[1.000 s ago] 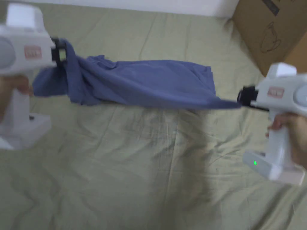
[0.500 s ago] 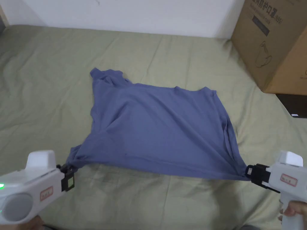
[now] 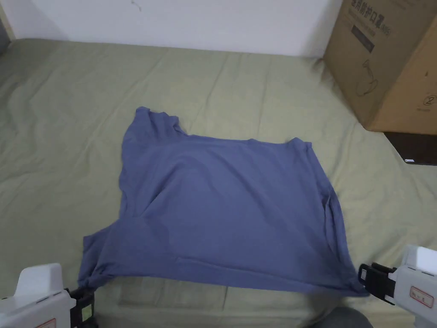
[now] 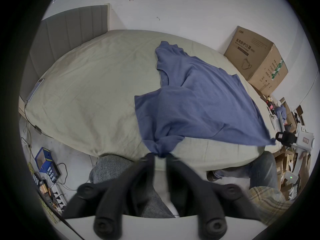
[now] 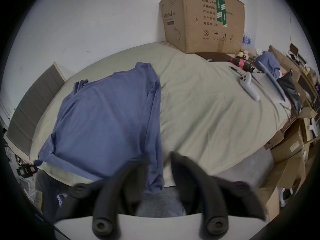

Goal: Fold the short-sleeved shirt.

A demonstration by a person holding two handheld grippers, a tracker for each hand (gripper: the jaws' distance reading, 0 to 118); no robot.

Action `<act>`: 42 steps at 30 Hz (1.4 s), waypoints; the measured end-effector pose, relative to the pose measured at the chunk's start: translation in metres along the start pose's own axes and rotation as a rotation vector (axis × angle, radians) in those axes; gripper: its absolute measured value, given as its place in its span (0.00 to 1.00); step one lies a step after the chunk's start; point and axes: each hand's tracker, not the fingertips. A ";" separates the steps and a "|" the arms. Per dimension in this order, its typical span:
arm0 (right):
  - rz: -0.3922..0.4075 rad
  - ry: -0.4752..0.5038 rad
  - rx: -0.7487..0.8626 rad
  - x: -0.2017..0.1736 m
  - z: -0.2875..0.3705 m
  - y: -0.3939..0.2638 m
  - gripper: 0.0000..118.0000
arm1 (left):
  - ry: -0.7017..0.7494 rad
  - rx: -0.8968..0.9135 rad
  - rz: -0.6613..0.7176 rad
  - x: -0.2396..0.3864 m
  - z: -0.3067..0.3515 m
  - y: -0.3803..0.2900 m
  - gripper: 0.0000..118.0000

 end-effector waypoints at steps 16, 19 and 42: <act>0.167 -0.008 0.567 -0.049 0.105 0.032 0.96 | 0.088 0.719 -0.122 0.042 0.084 0.062 0.91; 0.179 0.029 0.589 -0.066 0.106 0.030 0.96 | 0.050 0.768 -0.178 0.049 0.082 0.061 0.79; 0.214 0.084 0.502 -0.087 0.087 0.028 0.00 | 0.040 0.298 -0.049 0.025 0.041 0.082 0.40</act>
